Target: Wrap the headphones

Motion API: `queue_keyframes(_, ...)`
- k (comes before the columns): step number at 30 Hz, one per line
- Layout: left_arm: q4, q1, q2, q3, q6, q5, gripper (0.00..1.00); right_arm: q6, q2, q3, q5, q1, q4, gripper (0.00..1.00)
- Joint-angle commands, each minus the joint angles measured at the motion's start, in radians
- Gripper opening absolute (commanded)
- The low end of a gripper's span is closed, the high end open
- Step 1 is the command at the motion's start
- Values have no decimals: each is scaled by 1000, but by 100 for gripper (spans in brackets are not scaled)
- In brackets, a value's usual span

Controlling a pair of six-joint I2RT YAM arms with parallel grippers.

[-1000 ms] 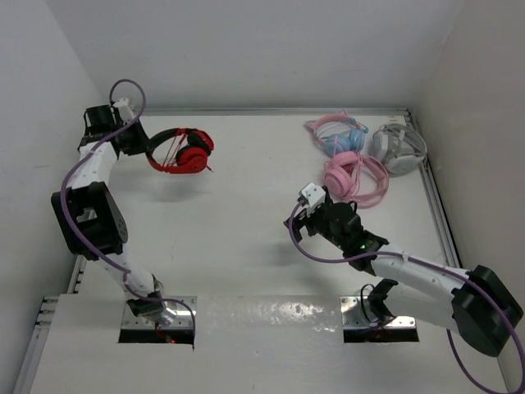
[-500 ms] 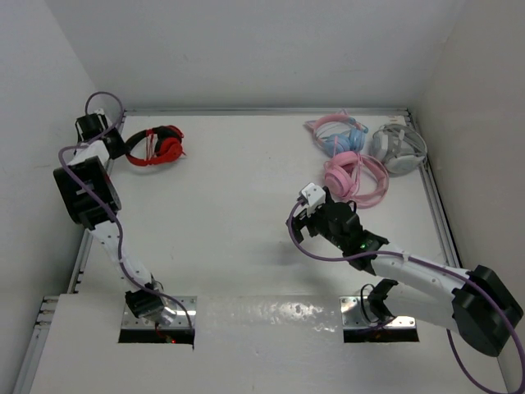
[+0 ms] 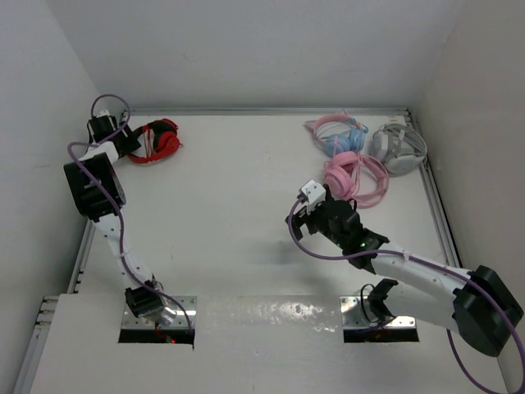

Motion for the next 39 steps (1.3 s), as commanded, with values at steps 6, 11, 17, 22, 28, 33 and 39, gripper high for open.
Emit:
queue_keyframes(6,6,-6,-211,-90,105,-21,100,30,-10,32,-1,-4,10,99)
queue_keyframes(11,-52,-4,-424,-199,209,-44,100,56,4,45,29,-4,-27,99)
queue_keyframes(17,-172,-4,-742,-514,471,30,100,70,-5,26,69,-4,-75,99)
queue_keyframes(22,-233,-1,-900,-864,600,63,100,76,-33,-10,81,-6,-38,99)
queue_keyframes(28,-169,10,-969,-987,521,110,100,78,-16,5,80,-5,-30,99)
queue_keyframes(33,-97,11,-914,-983,461,108,100,87,-39,-27,100,-6,-13,99)
queue_keyframes(39,-97,11,-874,-961,455,107,100,90,-71,-73,144,-6,22,99)
